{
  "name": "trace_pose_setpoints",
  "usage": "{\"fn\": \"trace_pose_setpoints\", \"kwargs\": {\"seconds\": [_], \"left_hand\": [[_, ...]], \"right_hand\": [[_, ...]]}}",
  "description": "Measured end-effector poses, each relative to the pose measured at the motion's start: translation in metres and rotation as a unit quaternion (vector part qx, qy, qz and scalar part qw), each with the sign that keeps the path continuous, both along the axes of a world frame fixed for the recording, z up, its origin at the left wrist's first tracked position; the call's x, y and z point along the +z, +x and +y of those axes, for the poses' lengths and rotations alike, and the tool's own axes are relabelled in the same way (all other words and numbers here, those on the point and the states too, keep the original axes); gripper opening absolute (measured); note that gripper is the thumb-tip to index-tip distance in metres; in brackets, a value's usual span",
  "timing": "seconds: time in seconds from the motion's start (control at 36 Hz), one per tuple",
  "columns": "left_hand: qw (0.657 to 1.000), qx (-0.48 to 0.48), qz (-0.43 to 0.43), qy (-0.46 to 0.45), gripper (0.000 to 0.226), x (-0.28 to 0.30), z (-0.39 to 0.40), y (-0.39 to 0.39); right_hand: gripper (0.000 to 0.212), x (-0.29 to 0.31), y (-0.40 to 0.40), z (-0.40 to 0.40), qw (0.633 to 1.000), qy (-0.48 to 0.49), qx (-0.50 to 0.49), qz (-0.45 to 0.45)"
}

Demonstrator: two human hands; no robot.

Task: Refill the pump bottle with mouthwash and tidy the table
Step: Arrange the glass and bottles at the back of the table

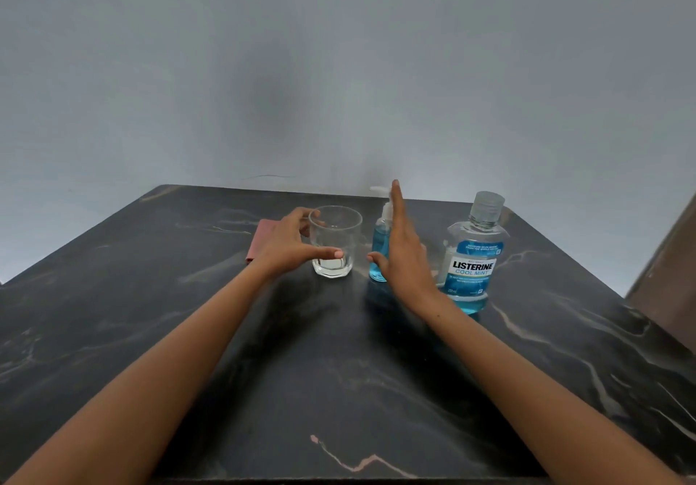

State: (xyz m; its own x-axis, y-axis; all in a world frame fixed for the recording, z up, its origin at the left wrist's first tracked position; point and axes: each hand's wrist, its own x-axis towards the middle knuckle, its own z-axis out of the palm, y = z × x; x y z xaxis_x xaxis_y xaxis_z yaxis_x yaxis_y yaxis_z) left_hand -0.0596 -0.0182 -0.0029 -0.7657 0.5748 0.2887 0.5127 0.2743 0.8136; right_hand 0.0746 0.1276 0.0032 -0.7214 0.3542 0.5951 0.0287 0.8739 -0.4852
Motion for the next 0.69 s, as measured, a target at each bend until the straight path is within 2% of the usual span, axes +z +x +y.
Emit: {"fn": "trace_pose_setpoints", "kwargs": {"seconds": [0.22, 0.69], "left_hand": [[0.999, -0.001, 0.002, -0.048, 0.092, 0.008, 0.015, -0.028], [0.998, -0.040, -0.018, -0.050, 0.086, 0.020, 0.021, -0.039]], "right_hand": [[0.120, -0.001, -0.033, 0.010, 0.999, 0.004, -0.021, 0.024], [0.108, -0.010, -0.054, 0.018, 0.998, -0.042, -0.042, 0.012]]}}
